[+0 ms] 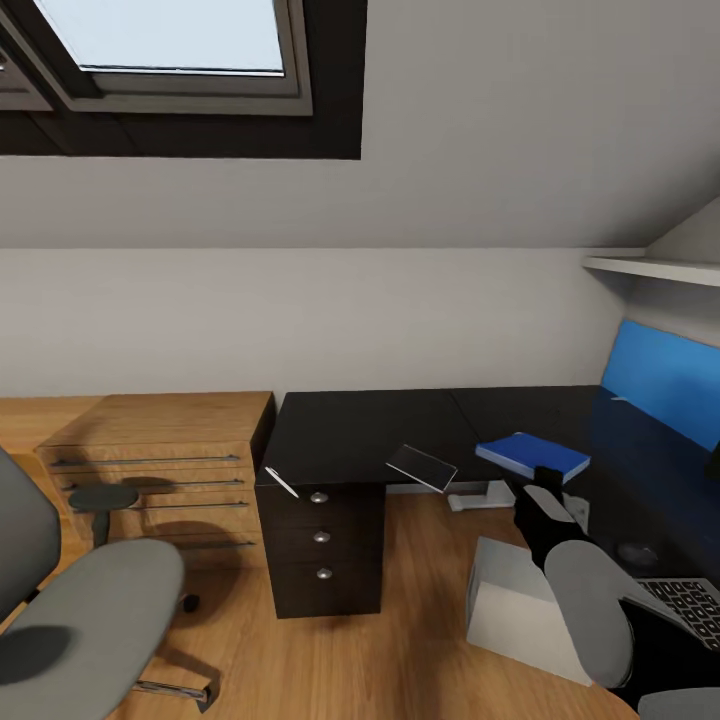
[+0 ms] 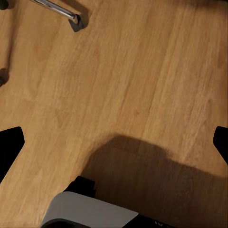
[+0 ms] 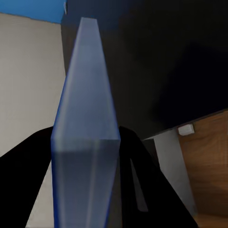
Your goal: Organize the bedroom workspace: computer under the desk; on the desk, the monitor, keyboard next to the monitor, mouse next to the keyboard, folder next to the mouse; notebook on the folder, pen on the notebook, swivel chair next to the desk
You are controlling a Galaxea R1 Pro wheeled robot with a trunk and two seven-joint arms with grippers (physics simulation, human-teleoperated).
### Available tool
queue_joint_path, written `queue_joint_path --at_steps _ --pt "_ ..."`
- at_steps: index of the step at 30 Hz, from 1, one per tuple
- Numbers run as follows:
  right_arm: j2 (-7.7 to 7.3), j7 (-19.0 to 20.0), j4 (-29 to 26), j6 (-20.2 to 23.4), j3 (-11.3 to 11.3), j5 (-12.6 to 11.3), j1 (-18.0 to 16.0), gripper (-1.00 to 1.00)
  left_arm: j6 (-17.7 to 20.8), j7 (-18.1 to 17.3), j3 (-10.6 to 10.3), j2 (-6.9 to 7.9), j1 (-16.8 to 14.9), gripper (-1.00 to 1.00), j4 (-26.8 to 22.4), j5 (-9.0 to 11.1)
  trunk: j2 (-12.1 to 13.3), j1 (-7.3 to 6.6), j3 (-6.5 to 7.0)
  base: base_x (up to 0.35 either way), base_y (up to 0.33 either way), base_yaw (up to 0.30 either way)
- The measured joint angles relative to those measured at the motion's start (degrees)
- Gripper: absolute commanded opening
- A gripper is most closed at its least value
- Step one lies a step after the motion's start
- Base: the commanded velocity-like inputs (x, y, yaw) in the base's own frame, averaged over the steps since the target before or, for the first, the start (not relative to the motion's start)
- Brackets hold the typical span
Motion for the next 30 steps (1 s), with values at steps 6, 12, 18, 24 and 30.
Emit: queue_joint_path --at_steps 6,12,18,24,30 --pt "-0.09 2.1 0.1 0.0 -0.9 -2.1 0.0 -1.0 0.0 0.0 0.0 -0.04 0.0 1.0 0.0 0.0 0.0 0.0 0.0 0.0 0.0 0.0" --pt "-0.34 2.7 0.5 -0.2 -1.0 -2.5 0.0 -1.0 0.0 0.0 0.0 -0.04 0.0 1.0 0.0 0.0 0.0 0.0 0.0 0.0 0.0 0.0" --pt "-0.44 2.7 0.5 -0.3 -1.0 -2.5 0.0 -1.0 0.0 0.0 0.0 -0.04 0.0 1.0 0.0 0.0 0.0 0.0 -0.03 0.0 0.0 -0.039" --pt "-0.48 2.7 0.5 -0.4 -1.0 -2.6 0.0 -1.0 0.0 0.0 0.0 -0.04 0.0 1.0 0.0 0.0 0.0 0.0 -0.16 0.0 0.0 -0.186" --pt "-0.53 2.7 0.5 -0.4 -1.0 -2.6 0.0 -1.0 0.0 0.0 0.0 -0.04 0.0 1.0 0.0 0.0 0.0 0.0 -0.31 0.0 0.0 -0.211"
